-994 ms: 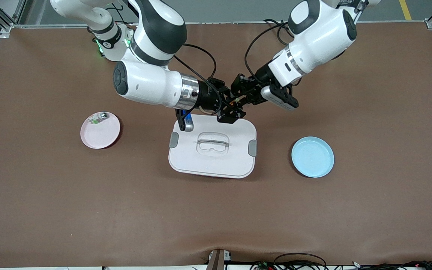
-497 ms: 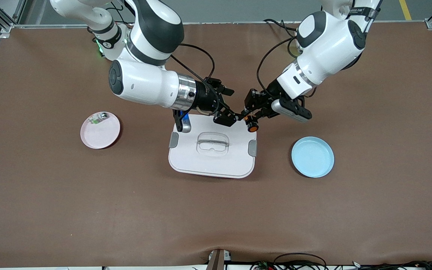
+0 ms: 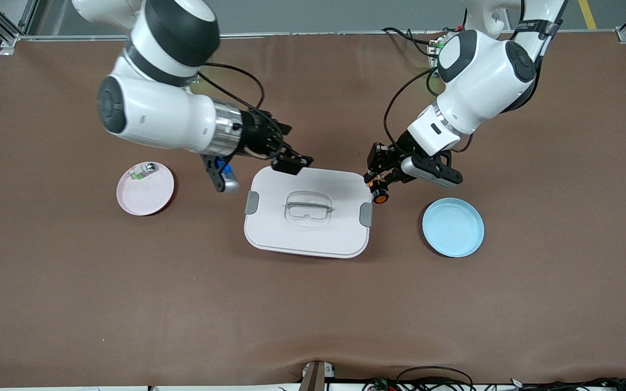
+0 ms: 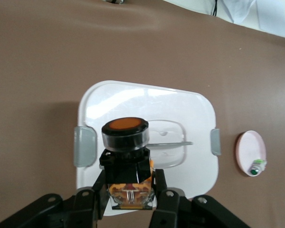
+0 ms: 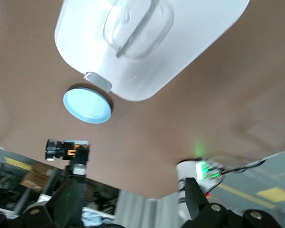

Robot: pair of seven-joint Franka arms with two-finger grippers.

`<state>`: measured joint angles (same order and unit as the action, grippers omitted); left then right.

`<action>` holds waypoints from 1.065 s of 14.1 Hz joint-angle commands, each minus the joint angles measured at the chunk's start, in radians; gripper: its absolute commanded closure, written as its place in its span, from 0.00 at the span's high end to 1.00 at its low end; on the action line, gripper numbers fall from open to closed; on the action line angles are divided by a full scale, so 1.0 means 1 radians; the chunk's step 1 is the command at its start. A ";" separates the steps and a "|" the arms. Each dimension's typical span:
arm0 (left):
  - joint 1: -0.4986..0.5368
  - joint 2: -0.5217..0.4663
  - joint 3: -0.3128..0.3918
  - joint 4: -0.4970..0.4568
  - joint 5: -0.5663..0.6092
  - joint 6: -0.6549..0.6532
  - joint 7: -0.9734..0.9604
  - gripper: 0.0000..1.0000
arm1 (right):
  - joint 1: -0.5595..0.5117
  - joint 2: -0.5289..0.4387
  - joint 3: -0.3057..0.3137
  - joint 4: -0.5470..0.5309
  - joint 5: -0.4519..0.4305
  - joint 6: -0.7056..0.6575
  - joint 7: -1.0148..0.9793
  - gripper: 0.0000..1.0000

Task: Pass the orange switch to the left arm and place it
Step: 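Carry the switch with the left gripper down onto the blue plate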

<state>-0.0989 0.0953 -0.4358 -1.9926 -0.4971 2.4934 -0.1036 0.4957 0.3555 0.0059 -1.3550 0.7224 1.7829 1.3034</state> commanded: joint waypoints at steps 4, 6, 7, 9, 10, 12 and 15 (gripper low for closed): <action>0.056 0.026 -0.003 0.044 0.274 -0.114 0.013 0.00 | -0.104 -0.231 0.009 -0.286 -0.121 -0.023 -0.405 1.00; 0.067 0.037 -0.001 0.055 0.366 -0.168 0.015 0.00 | -0.114 -0.280 0.009 -0.343 -0.217 -0.023 -0.517 1.00; 0.082 0.041 -0.003 0.055 0.423 -0.177 0.030 0.00 | -0.114 -0.293 0.011 -0.349 -0.301 -0.036 -0.567 1.00; 0.103 0.055 -0.001 0.057 0.501 -0.203 0.082 0.00 | -0.115 -0.305 0.011 -0.349 -0.438 -0.069 -0.640 1.00; 0.114 0.063 -0.001 0.055 0.525 -0.215 0.114 0.00 | -0.126 -0.314 0.009 -0.351 -0.464 -0.086 -0.691 1.00; 0.139 0.086 0.000 0.055 0.581 -0.234 0.197 0.00 | -0.176 -0.329 0.011 -0.351 -0.498 -0.115 -0.800 1.00; 0.175 0.138 -0.001 0.051 0.704 -0.242 0.402 0.00 | -0.250 -0.363 0.011 -0.349 -0.578 -0.167 -0.950 1.00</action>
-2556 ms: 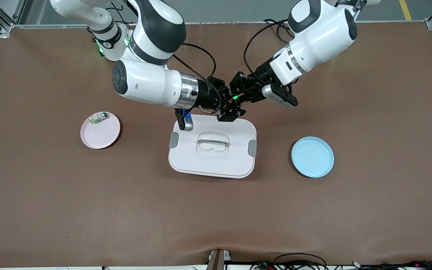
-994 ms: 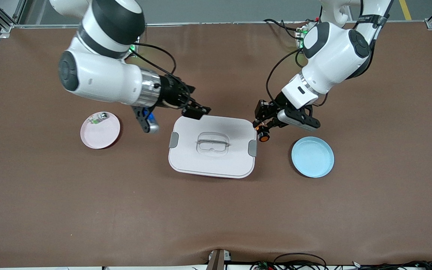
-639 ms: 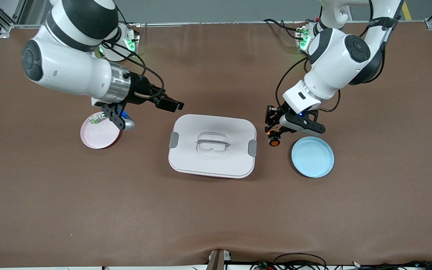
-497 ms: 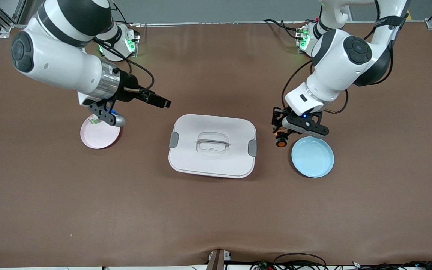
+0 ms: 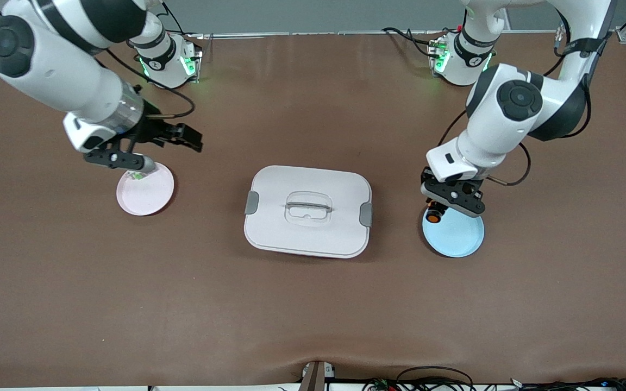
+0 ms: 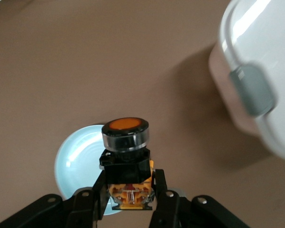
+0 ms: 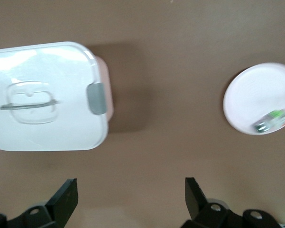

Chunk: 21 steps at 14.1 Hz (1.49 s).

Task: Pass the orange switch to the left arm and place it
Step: 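Carry the switch with the left gripper down onto the blue plate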

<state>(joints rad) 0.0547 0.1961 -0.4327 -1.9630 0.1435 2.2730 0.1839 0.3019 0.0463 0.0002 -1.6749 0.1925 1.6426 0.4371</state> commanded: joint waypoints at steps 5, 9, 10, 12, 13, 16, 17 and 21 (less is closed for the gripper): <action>0.108 0.094 -0.003 0.010 0.115 -0.056 0.544 0.00 | -0.225 -0.103 0.015 -0.025 -0.085 -0.093 -0.329 1.00; 0.132 0.137 -0.005 -0.005 0.289 -0.043 0.709 0.00 | -0.352 -0.105 0.017 -0.019 -0.123 -0.112 -0.460 1.00; 0.134 0.155 -0.005 -0.019 0.300 -0.023 0.727 0.00 | -0.372 -0.103 0.017 -0.016 -0.130 -0.109 -0.477 1.00; 0.163 0.183 -0.005 -0.069 0.303 0.090 0.814 0.00 | -0.392 -0.098 0.017 0.000 -0.168 -0.104 -0.480 1.00; 0.183 0.198 -0.006 -0.091 0.303 0.153 0.877 0.00 | -0.392 -0.097 0.017 0.020 -0.192 -0.107 -0.480 1.00; 0.202 0.269 -0.006 -0.094 0.303 0.236 1.040 0.00 | -0.399 -0.079 0.017 0.096 -0.199 -0.110 -0.480 1.00; 0.206 0.298 -0.003 -0.094 0.303 0.267 1.074 0.00 | -0.399 -0.062 0.017 0.128 -0.199 -0.112 -0.478 1.00; 0.249 0.367 -0.003 -0.091 0.350 0.350 1.092 0.00 | -0.402 -0.054 0.017 0.149 -0.191 -0.115 -0.475 1.00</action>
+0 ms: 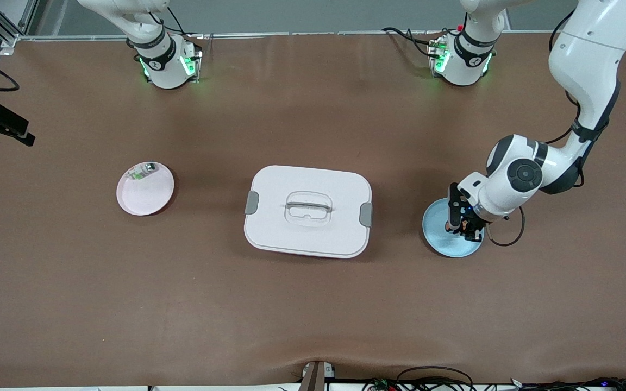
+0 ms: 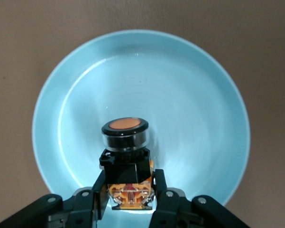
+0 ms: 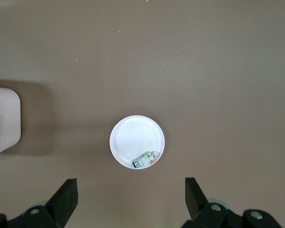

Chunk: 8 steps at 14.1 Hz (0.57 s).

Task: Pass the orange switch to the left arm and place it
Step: 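Open the left gripper and release the switch on the blue plate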

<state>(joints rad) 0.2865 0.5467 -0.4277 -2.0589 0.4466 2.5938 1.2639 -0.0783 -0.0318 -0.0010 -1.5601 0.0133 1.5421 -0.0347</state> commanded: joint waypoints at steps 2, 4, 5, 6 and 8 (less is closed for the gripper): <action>0.019 0.013 -0.009 0.006 0.084 0.029 0.012 0.00 | -0.021 0.024 0.019 0.035 -0.013 -0.013 -0.004 1.00; 0.019 0.015 -0.011 0.009 0.086 0.029 0.000 0.51 | -0.021 0.024 0.019 0.040 -0.009 -0.013 -0.005 1.00; 0.017 0.015 -0.013 0.011 0.084 0.029 -0.001 1.00 | -0.021 0.024 0.019 0.041 -0.007 -0.013 -0.005 1.00; 0.017 0.009 -0.013 0.011 0.084 0.026 -0.011 1.00 | -0.021 0.024 0.019 0.041 -0.007 -0.011 -0.005 1.00; 0.014 -0.017 -0.016 0.006 0.083 0.020 -0.041 1.00 | -0.021 0.026 0.019 0.041 -0.003 -0.010 -0.004 1.00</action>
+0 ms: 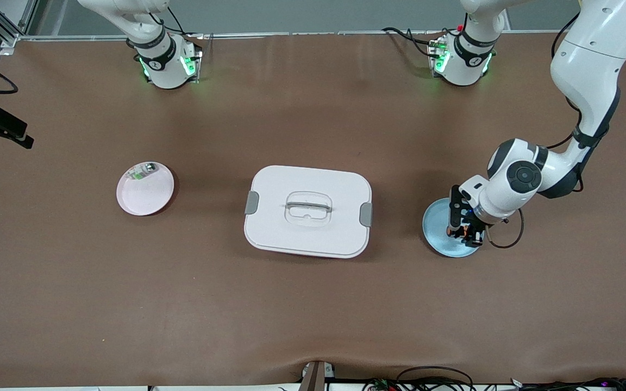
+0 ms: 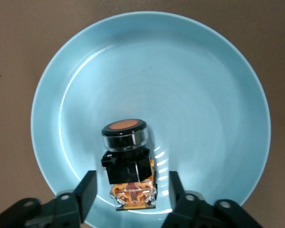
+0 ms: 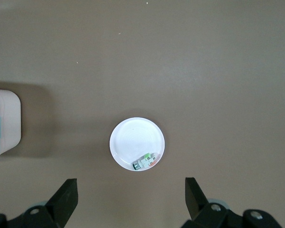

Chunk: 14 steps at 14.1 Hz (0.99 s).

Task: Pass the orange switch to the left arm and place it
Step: 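Open the left gripper and release the switch on the blue plate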

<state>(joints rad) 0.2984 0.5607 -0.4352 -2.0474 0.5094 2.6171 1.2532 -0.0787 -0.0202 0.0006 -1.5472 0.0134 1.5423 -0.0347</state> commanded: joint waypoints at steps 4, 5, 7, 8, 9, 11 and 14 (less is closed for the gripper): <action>0.004 -0.091 -0.036 0.030 0.000 -0.070 -0.173 1.00 | -0.016 0.016 0.018 0.029 -0.003 -0.011 -0.004 1.00; 0.004 -0.097 -0.045 0.058 -0.021 -0.107 -0.223 1.00 | -0.018 0.016 0.018 0.029 -0.003 -0.011 -0.004 1.00; 0.002 -0.097 -0.059 0.140 -0.089 -0.204 -0.306 1.00 | -0.019 0.016 0.018 0.029 -0.003 -0.013 -0.005 1.00; -0.001 -0.096 -0.060 0.191 -0.136 -0.268 -0.364 1.00 | -0.018 0.016 0.018 0.029 -0.003 -0.013 -0.005 1.00; -0.005 -0.094 -0.062 0.246 -0.176 -0.328 -0.420 1.00 | -0.018 0.016 0.018 0.029 -0.003 -0.013 -0.005 1.00; -0.012 -0.105 -0.071 0.338 -0.215 -0.441 -0.591 1.00 | -0.018 0.016 0.018 0.029 -0.003 -0.013 -0.005 1.00; -0.012 -0.128 -0.120 0.464 -0.245 -0.587 -0.918 1.00 | -0.016 0.016 0.018 0.029 -0.001 -0.013 -0.005 1.00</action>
<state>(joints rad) 0.2908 0.4444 -0.5316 -1.6631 0.2988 2.1301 0.4990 -0.0788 -0.0174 0.0044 -1.5453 0.0136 1.5422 -0.0347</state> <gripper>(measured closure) 0.000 0.000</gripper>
